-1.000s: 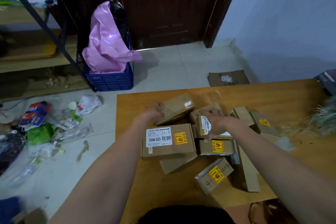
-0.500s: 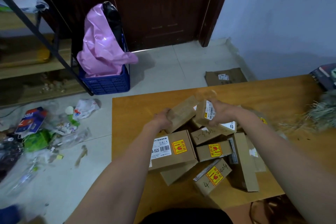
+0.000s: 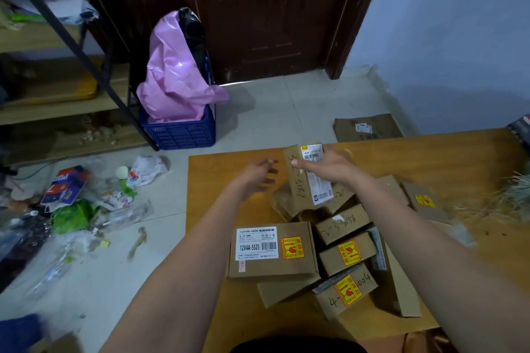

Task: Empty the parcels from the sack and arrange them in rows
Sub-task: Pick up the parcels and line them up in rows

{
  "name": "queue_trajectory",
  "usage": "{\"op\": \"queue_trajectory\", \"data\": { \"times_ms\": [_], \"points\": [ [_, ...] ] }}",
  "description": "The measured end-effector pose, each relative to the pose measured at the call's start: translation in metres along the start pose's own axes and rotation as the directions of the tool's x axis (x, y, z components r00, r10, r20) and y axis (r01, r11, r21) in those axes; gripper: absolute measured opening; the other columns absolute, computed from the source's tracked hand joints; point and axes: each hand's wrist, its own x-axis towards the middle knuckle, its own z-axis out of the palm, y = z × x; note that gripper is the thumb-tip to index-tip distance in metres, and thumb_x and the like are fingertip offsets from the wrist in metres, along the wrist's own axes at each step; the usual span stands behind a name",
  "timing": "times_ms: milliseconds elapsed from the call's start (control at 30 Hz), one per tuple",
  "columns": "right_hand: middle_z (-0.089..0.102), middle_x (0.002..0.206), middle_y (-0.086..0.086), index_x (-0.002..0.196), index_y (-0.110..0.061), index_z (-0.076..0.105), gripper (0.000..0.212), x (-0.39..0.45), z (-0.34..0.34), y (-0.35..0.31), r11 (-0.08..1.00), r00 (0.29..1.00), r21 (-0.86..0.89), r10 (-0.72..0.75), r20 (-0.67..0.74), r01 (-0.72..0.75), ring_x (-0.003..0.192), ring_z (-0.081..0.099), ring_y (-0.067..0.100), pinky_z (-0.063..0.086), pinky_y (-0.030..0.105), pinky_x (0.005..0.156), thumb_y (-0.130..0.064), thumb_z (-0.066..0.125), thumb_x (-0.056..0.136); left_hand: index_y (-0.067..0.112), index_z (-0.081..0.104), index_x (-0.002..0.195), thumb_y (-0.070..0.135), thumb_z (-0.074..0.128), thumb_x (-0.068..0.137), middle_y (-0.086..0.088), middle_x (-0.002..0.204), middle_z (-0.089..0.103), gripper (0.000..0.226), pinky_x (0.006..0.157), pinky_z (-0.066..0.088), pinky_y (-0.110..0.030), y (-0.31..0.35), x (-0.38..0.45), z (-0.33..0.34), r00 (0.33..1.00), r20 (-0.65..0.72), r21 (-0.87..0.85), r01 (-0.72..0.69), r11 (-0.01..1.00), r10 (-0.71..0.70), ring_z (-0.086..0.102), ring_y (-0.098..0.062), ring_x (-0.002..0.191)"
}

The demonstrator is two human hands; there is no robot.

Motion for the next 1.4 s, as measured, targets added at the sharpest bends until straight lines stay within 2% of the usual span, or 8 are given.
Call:
{"op": "queue_trajectory", "data": {
  "times_ms": [67,167,333,433,567,800,1033,1400],
  "points": [
    [0.068,0.106,-0.001,0.113,-0.022,0.058,0.085,0.001,0.015,-0.016,0.999,1.000,0.041,0.025,0.005,-0.025,0.089,0.065,0.014,0.053,0.032,0.073,-0.084,0.070,0.057,0.021,0.054,0.136,0.045,0.038,0.104,-0.008,0.128,0.063,0.043,0.097,0.054,-0.046,0.006,-0.008,-0.016,0.997,0.063,-0.140,-0.039,0.989,0.048,0.063,-0.028,0.112],
    [0.068,0.087,-0.004,0.096,-0.020,0.062,0.053,0.007,0.040,-0.038,0.991,0.998,0.118,0.062,0.001,-0.061,0.071,0.060,0.007,0.044,0.025,0.058,-0.069,0.068,0.077,0.024,0.049,0.141,0.056,0.045,0.097,-0.006,0.128,0.062,0.055,0.095,0.055,-0.044,0.004,-0.014,-0.038,0.992,0.093,-0.168,-0.070,0.983,0.087,0.063,-0.027,0.113],
    [0.074,0.108,0.010,0.110,-0.011,0.065,0.049,0.029,0.091,-0.069,0.916,0.993,0.386,0.118,0.000,-0.109,0.084,0.072,0.022,0.060,0.036,0.073,-0.046,0.080,0.078,0.020,0.048,0.142,0.043,0.054,0.098,-0.005,0.127,0.065,0.050,0.099,0.052,-0.049,-0.019,-0.021,-0.068,0.998,0.012,-0.152,-0.052,0.987,0.054,0.062,-0.026,0.116],
    [0.068,0.123,0.011,0.131,-0.012,0.053,0.056,0.035,0.117,-0.086,0.907,0.990,0.402,0.090,0.109,-0.127,0.090,0.068,0.022,0.056,0.032,0.066,-0.026,0.079,0.084,0.018,0.051,0.136,0.030,0.051,0.102,-0.004,0.119,0.069,0.037,0.090,0.056,-0.041,-0.036,-0.025,-0.087,0.995,-0.095,-0.189,-0.005,0.982,-0.013,0.066,-0.021,0.106],
    [0.064,0.131,0.009,0.144,-0.013,0.040,0.074,0.045,0.151,-0.098,0.939,0.976,0.321,0.060,0.210,-0.126,0.106,0.067,0.024,0.058,0.038,0.083,-0.011,0.080,0.082,0.014,0.053,0.134,0.026,0.046,0.104,-0.009,0.122,0.067,0.033,0.077,0.055,-0.031,-0.062,-0.024,-0.111,0.982,-0.175,-0.241,0.023,0.970,-0.066,0.065,-0.022,0.103],
    [0.066,0.129,0.008,0.126,-0.009,0.056,0.060,0.077,0.208,-0.100,0.967,0.983,0.227,0.079,0.166,-0.116,0.116,0.063,0.024,0.051,0.032,0.088,-0.014,0.086,0.075,0.016,0.065,0.124,0.028,0.052,0.100,-0.010,0.116,0.071,0.030,0.092,0.056,-0.048,-0.098,0.002,-0.134,0.913,-0.390,-0.086,0.092,0.992,-0.118,0.068,-0.028,0.102],
    [0.071,0.120,0.007,0.112,-0.011,0.070,0.039,0.118,0.246,-0.104,0.996,0.985,0.062,0.059,0.164,-0.070,0.106,0.068,0.022,0.055,0.031,0.084,-0.020,0.085,0.077,0.009,0.066,0.122,0.025,0.049,0.102,-0.016,0.116,0.070,0.031,0.090,0.055,-0.044,-0.113,0.026,-0.151,0.870,-0.467,0.012,0.185,0.983,-0.158,0.066,-0.033,0.104],
    [0.071,0.118,0.009,0.109,-0.008,0.070,0.039,0.145,0.258,-0.132,0.997,0.993,0.024,0.074,0.095,-0.077,0.103,0.070,0.023,0.046,0.022,0.055,-0.026,0.085,0.077,0.008,0.062,0.126,0.023,0.044,0.105,-0.016,0.119,0.067,0.031,0.069,0.050,-0.030,-0.108,0.056,-0.178,0.850,-0.498,-0.016,0.193,0.981,-0.175,0.065,-0.032,0.105]
  ]
}}
